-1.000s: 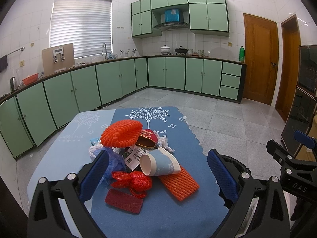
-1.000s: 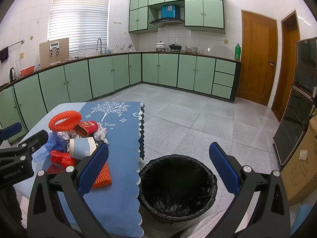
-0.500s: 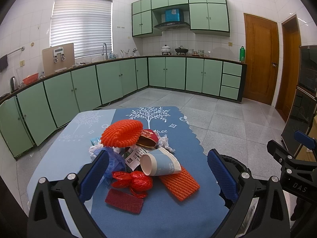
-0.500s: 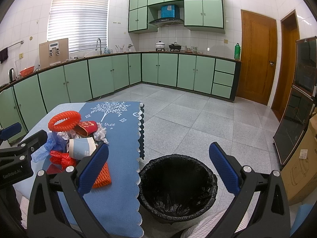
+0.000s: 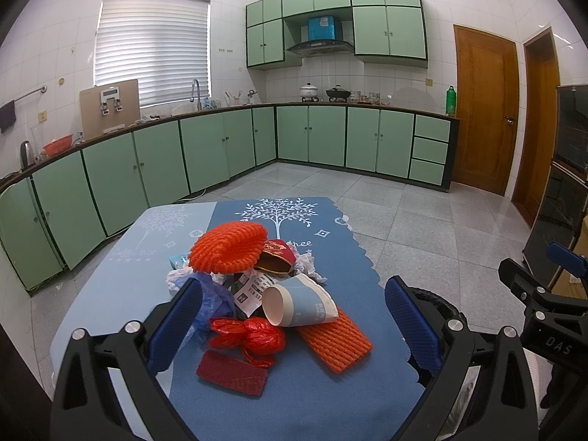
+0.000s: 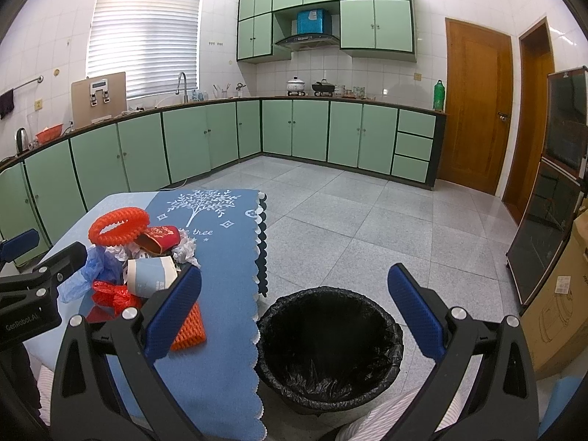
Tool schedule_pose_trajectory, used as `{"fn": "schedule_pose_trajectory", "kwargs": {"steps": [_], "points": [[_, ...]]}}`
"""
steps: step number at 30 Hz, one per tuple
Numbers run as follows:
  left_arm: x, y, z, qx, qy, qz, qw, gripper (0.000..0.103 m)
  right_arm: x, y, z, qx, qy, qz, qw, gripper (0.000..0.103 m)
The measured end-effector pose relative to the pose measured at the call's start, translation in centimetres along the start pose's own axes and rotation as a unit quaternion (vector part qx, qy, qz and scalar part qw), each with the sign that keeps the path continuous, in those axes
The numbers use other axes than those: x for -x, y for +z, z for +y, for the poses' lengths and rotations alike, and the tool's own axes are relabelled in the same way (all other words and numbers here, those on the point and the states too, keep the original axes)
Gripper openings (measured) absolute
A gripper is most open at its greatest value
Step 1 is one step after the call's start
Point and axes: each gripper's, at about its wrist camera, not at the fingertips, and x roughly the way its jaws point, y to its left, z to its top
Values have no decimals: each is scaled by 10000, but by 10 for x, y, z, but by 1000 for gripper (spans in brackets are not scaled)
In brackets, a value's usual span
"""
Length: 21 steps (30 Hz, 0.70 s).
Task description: Collect trash
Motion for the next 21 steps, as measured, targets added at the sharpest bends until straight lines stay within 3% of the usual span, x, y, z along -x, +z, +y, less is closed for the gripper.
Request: {"fn": "schedule_pose_trajectory", "kwargs": {"steps": [14, 21], "points": [[-2, -1, 4, 24, 2, 23, 10000, 97, -2, 2, 2, -149, 30, -17, 9999, 98], [-14, -6, 34, 76, 380, 8, 9992, 97, -15, -2, 9, -124, 76, 117, 9998, 98]]}}
